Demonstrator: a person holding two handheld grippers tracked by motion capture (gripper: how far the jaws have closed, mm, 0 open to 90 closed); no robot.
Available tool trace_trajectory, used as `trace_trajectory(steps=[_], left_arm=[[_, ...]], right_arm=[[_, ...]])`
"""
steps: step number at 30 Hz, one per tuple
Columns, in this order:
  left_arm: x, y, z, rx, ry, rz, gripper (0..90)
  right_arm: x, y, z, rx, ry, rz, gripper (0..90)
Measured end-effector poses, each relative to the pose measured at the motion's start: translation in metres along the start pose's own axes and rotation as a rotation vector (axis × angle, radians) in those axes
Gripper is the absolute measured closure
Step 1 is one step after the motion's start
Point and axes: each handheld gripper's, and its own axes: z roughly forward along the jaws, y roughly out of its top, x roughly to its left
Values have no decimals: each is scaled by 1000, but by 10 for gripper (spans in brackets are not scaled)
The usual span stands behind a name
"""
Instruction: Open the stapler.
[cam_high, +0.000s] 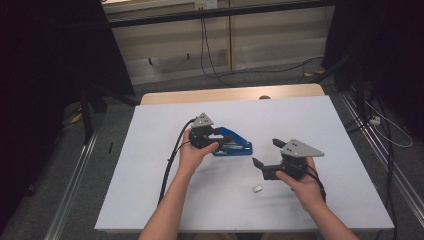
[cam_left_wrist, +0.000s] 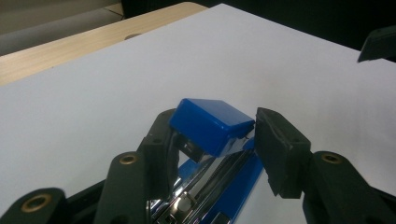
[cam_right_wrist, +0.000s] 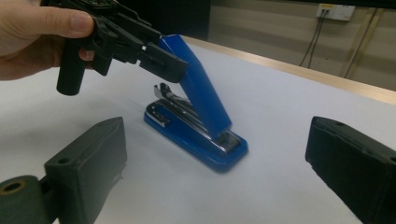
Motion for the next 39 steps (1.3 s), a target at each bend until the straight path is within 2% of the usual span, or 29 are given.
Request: trace_trajectory(steps=[3,6,7,10,11,15,18,19,22,30,36,39], left_arm=[[1,0,0,-3,-3,-5,510],[0,0,0,-6,-3,-6,512],[0,0,0,-5,-3,-6,512],[1,0,-1,-1,-4,-7,513],[1,0,-1,-2,-7,-10,513],[1,0,-1,4,-5,-23,514],[1,0,-1,4,-5,-23,514],[1,0,-1,4,-7,-25,514],[1,0,-1,4,-9,-28,516],[0,1,-1,2,-6,-39,518],[0,1,-2,6,-7,-42,522],[1,1,-2,2,-11,-45,523]], right_arm=[[4,6,14,24,6,-3,106],[8,12,29,69,32,25,285],[8,12,29,69,32,25,285],[9,15,40,100,47,34,423],[9,15,40,100,47,34,423],[8,17,52,137,57,21,555],[7,19,58,152,78,29,687],[7,19,60,157,86,27,761],[9,22,64,174,132,23,893],[14,26,79,209,136,25,900],[23,26,92,222,114,11,900],[24,24,97,221,100,39,900]])
